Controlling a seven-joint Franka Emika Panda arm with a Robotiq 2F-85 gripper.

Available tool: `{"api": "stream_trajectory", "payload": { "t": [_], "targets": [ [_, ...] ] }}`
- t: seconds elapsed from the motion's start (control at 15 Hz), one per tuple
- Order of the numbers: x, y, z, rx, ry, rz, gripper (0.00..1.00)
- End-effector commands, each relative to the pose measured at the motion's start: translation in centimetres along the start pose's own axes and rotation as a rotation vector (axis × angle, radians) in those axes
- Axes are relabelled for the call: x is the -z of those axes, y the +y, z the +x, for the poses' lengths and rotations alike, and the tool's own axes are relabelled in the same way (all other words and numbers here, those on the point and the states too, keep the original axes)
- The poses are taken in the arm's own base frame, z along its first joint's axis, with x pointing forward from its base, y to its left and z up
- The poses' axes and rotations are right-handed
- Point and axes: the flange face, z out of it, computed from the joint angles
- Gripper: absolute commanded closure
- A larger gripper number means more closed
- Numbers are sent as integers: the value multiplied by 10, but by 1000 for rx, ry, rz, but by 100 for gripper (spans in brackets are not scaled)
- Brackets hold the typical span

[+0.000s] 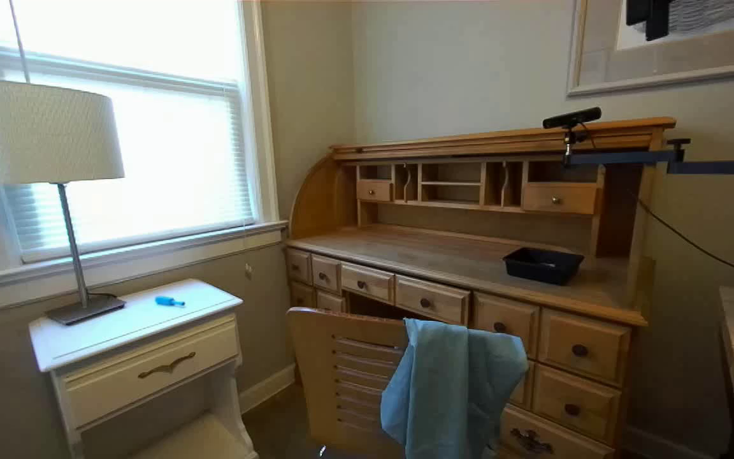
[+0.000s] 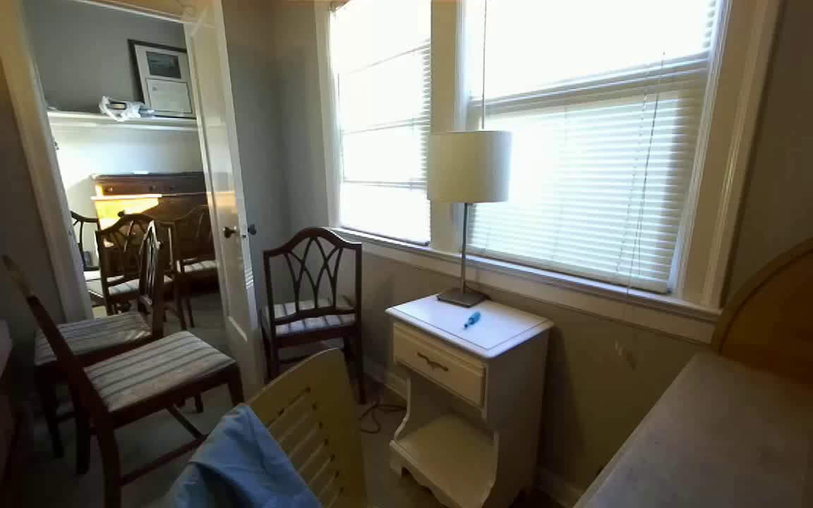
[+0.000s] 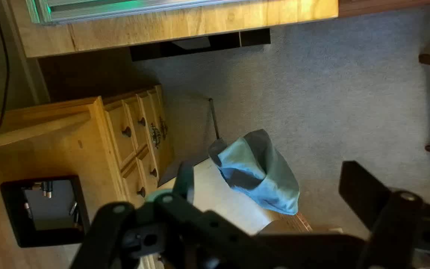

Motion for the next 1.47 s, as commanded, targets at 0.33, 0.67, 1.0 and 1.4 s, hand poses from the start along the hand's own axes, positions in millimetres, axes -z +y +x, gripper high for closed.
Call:
{"api": "stream_trajectory", "payload": {
  "t": [0.33, 0.67, 1.0, 1.4],
  "targets": [
    [1, 0, 0, 0, 0, 0, 0],
    [-7, 5, 17, -104, 186, -91, 0],
    [-43, 15, 43, -151, 306, -198, 0],
    [-113, 45, 82, -238, 226, -226, 0]
  ]
}}
